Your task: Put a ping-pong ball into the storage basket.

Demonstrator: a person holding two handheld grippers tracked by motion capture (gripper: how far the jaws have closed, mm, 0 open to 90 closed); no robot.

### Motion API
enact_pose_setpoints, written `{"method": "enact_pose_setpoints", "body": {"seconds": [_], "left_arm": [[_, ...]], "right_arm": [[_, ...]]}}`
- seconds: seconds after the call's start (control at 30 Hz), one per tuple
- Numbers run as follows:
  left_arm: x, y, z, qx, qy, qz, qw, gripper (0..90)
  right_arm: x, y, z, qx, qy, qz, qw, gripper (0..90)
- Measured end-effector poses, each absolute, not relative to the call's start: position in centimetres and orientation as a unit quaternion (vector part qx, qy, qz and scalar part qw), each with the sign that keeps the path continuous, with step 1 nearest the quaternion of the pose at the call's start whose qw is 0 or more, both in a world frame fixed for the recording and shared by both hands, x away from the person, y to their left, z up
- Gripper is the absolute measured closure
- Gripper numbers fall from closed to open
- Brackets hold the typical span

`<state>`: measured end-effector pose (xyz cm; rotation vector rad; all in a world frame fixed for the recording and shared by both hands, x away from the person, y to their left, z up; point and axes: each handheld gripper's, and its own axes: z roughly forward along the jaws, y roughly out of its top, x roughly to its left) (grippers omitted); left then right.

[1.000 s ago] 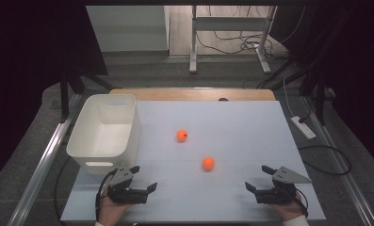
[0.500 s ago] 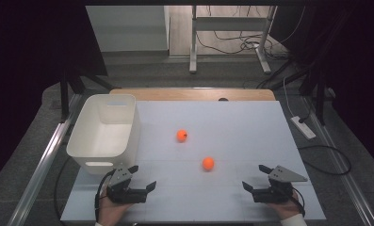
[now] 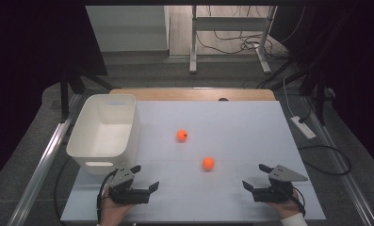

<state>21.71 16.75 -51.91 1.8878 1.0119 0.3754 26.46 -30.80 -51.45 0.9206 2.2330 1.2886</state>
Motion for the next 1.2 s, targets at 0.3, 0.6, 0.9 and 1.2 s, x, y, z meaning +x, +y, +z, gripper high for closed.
{"method": "enact_pose_setpoints", "body": {"seconds": [0.3, 0.6, 0.9, 1.2], "left_arm": [[21.9, 16.4, -51.4, 0.769, 0.415, 0.154, 0.46, 8.3], [22.1, 16.0, -51.3, 0.774, 0.412, 0.152, 0.457, 8.3], [22.6, 15.3, -51.1, 0.778, 0.407, 0.147, 0.455, 8.4], [23.3, 14.4, -51.1, 0.787, 0.401, 0.138, 0.448, 8.4]], "right_arm": [[26.4, -30.4, -51.5, 0.318, 0.803, 0.462, 0.201, 9.0], [26.7, -30.3, -51.6, 0.32, 0.804, 0.464, 0.188, 9.0], [26.8, -30.4, -51.5, 0.323, 0.802, 0.467, 0.186, 9.2], [26.8, -30.3, -51.4, 0.325, 0.799, 0.469, 0.19, 9.2]]}}
